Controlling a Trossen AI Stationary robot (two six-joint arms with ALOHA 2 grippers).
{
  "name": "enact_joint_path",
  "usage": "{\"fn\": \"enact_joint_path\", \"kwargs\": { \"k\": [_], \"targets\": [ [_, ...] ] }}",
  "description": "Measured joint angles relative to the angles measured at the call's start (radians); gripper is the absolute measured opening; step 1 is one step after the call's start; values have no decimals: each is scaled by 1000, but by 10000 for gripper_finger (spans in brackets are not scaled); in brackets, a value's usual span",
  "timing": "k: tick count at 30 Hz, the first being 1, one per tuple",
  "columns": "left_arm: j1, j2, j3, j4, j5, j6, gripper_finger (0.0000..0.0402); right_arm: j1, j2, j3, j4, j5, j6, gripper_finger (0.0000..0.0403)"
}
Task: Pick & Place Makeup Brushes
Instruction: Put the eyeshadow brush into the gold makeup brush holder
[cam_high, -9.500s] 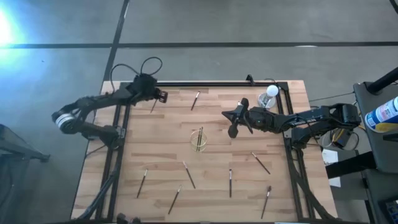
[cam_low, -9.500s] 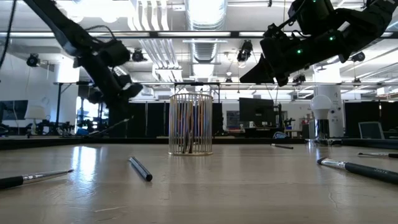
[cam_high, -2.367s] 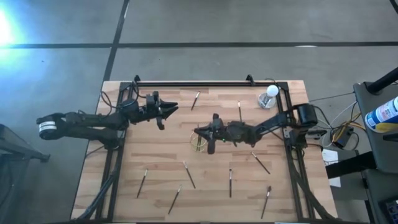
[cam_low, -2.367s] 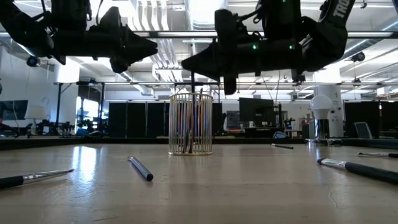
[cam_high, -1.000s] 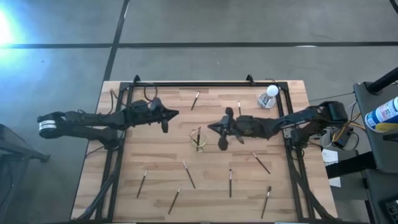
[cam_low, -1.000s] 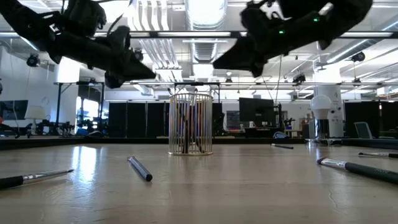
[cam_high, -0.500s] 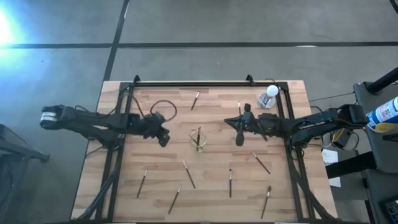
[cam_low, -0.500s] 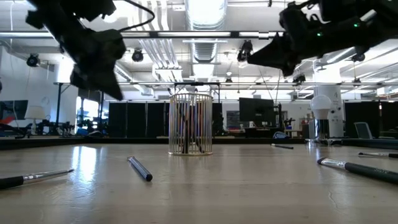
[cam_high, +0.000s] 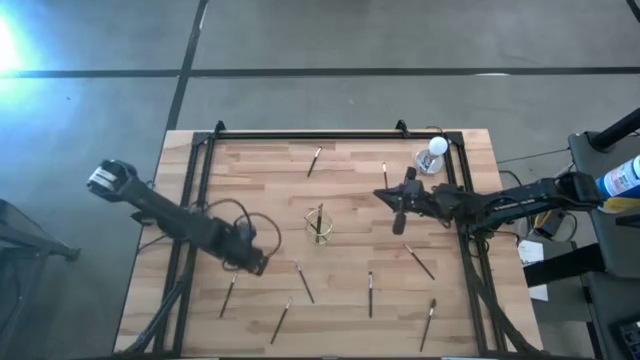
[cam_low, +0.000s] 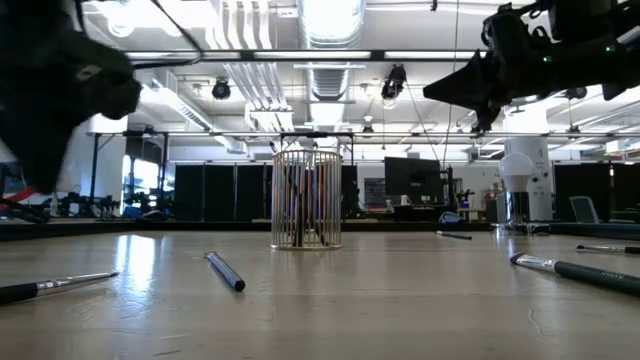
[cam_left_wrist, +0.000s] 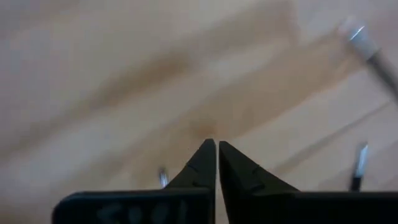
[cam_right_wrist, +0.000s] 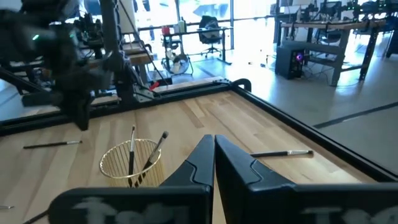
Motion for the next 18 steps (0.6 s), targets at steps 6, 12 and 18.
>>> {"fn": "enact_joint_path", "kwargs": {
  "k": [6,12,18],
  "targets": [
    [-109,96,12,-2,100,-214,78,0,-26,-21,1,0,0,8],
    [-124,138,0,-55,66,-306,117,0,-24,-26,-1,-2,6,8],
    [-123,139,-45,-26,33,-344,113,3,-15,-32,-2,-3,39,8]
  ]
}}
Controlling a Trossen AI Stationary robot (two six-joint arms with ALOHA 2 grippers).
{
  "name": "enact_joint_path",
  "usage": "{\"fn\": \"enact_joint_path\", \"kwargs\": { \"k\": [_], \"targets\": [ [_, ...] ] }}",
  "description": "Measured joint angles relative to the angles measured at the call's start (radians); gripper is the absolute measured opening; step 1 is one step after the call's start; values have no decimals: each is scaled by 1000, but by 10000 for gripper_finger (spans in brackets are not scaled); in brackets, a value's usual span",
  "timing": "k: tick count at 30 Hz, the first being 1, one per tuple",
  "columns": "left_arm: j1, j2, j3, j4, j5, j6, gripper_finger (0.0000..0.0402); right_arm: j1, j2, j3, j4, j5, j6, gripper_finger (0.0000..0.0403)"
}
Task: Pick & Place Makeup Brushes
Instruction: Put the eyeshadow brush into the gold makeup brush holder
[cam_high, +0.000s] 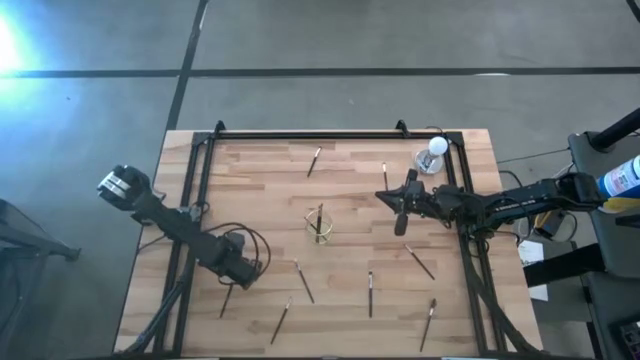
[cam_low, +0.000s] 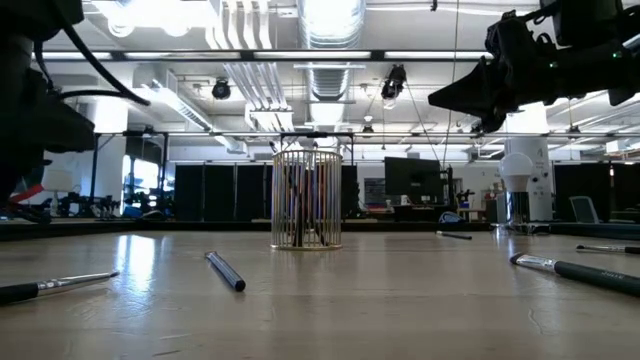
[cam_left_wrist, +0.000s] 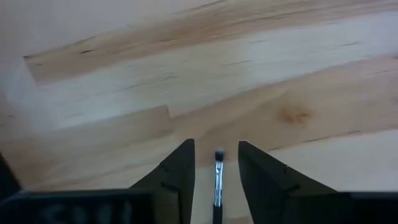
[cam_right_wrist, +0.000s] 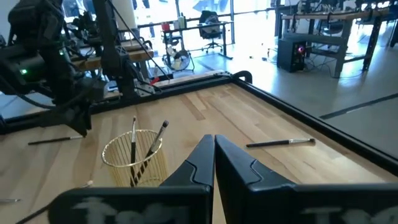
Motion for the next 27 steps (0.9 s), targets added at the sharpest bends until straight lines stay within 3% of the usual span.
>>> {"fn": "enact_joint_path", "kwargs": {
  "k": [6,23,27],
  "targets": [
    [0,-2,-45,79,2,-15,89,4,0,-6,2,0,15,8],
    [-59,35,-35,89,23,-82,58,10,-1,-8,2,1,11,8],
    [-59,51,-19,91,45,-61,35,10,-1,-8,2,2,12,8]
  ]
}}
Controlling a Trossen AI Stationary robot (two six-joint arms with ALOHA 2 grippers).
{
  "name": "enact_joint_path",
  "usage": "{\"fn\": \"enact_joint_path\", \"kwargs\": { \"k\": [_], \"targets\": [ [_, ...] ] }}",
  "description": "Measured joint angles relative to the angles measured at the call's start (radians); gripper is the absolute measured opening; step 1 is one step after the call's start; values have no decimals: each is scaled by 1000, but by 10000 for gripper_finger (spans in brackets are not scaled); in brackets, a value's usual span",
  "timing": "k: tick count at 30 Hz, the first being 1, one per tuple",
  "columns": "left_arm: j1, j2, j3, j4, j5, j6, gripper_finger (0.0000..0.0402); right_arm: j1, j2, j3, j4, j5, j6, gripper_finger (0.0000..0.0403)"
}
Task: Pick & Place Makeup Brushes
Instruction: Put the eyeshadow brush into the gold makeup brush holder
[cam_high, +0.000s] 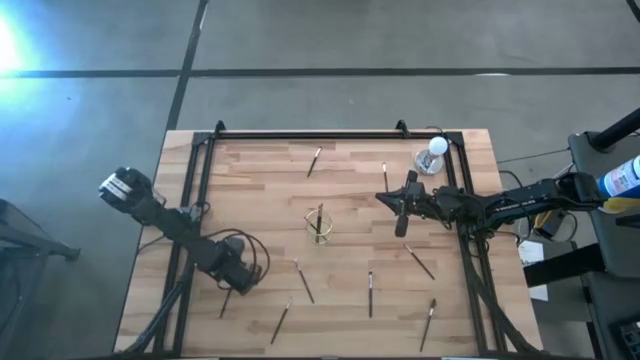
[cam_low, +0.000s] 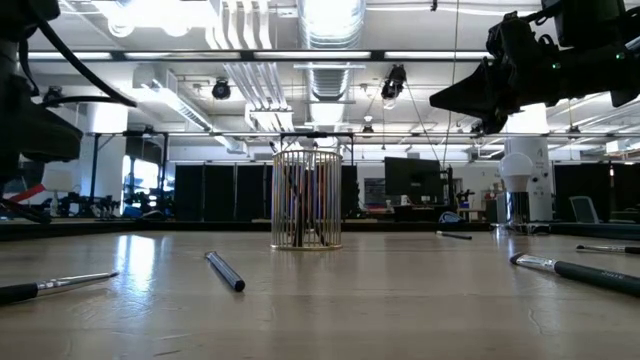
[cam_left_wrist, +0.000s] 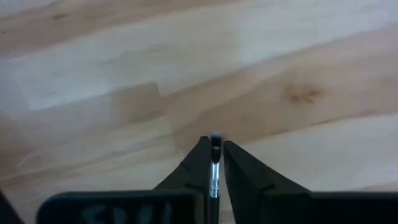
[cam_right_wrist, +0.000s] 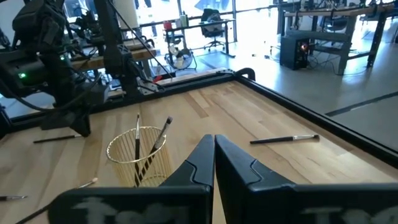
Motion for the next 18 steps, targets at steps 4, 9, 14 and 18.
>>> {"fn": "enact_joint_path", "kwargs": {
  "k": [4,9,14,18],
  "targets": [
    [-2,-4,8,15,15,26,6,0,0,0,0,2,0,8],
    [-4,-35,13,11,-19,62,1,0,0,0,-1,2,-3,8],
    [7,-85,13,-3,-107,107,0,0,0,0,-2,2,-4,8],
    [15,-142,18,-9,-207,134,0,0,0,0,-2,2,-4,8]
  ]
}}
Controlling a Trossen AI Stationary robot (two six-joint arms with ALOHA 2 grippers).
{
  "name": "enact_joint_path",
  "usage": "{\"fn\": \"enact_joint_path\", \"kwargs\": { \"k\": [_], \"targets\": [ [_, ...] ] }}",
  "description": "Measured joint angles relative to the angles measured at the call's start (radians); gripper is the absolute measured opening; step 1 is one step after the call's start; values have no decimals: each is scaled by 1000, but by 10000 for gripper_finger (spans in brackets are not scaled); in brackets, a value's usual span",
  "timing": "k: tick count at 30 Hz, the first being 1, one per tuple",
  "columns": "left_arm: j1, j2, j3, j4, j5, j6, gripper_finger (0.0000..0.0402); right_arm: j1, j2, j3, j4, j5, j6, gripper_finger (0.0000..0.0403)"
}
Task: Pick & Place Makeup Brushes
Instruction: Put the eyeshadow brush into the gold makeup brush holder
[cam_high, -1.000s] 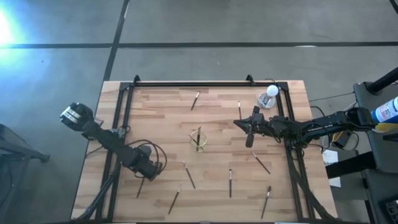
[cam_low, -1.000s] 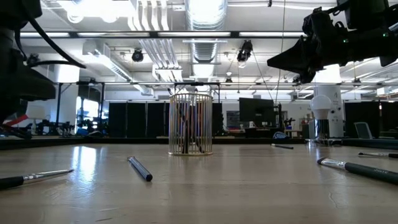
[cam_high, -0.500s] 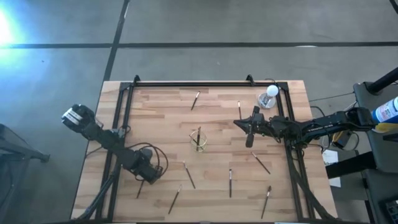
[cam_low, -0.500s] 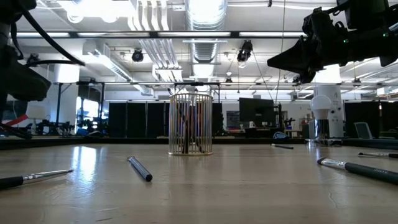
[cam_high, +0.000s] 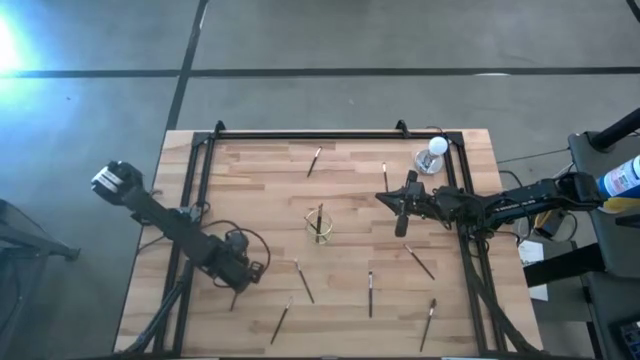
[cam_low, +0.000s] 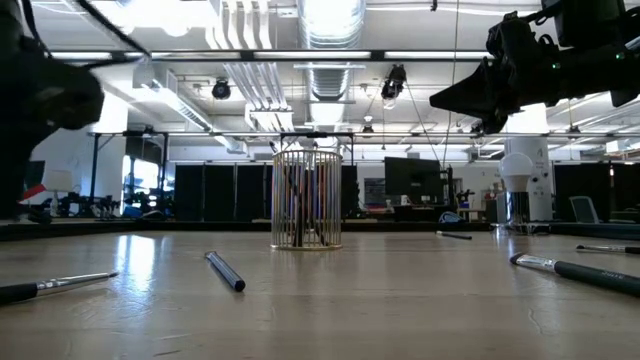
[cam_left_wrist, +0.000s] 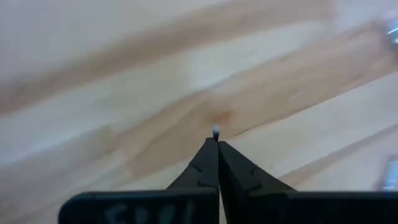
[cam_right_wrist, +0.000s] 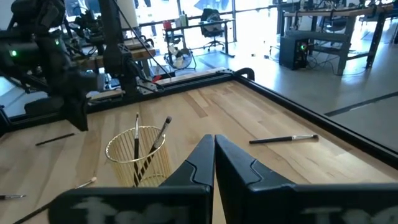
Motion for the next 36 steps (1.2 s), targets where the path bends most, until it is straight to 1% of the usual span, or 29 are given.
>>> {"fn": "enact_joint_path", "kwargs": {
  "k": [3,5,7,11,13,17,20,23,27,30,32,36],
  "targets": [
    [14,-48,11,-2,-105,45,0,0,0,0,0,0,2,8],
    [32,-78,16,16,-173,110,0,0,0,0,-1,0,2,8],
    [57,-109,15,63,-220,190,0,0,0,0,-1,0,2,8],
    [133,-157,12,198,-288,408,0,0,0,0,-2,-1,3,8],
    [181,-174,11,282,-297,534,0,0,0,0,-2,-1,6,8],
    [261,-190,11,454,-295,767,0,0,0,0,-2,-5,7,8],
    [311,-191,10,555,-257,906,0,0,0,0,-1,-12,29,8],
    [350,-189,10,644,-252,1037,0,0,0,4,1,-52,63,8],
    [397,-176,10,822,-232,1216,0,2,12,44,6,-93,122,9],
    [429,-156,10,959,-186,1327,0,7,58,92,3,-116,135,9],
    [452,-142,10,1030,-152,1376,0,7,104,138,4,-144,141,9],
    [495,-125,10,1104,-131,1461,0,7,218,245,3,-195,140,30]
  ]
}}
